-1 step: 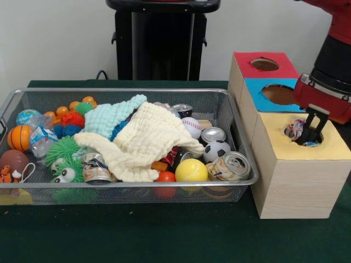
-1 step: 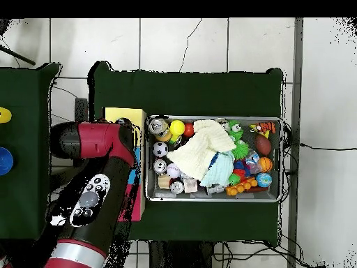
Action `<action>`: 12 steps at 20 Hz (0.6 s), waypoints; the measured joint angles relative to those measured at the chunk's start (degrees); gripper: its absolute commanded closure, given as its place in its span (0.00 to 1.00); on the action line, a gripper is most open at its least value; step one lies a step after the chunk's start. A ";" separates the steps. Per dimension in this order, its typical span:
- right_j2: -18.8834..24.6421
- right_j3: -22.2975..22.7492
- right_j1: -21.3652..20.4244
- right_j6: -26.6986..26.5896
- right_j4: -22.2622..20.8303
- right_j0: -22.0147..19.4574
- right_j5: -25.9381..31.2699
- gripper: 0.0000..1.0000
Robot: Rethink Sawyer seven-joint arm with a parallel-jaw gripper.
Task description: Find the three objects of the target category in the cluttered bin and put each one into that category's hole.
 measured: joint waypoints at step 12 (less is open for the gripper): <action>0.00 0.16 0.99 0.00 0.43 0.00 -1.87 1.00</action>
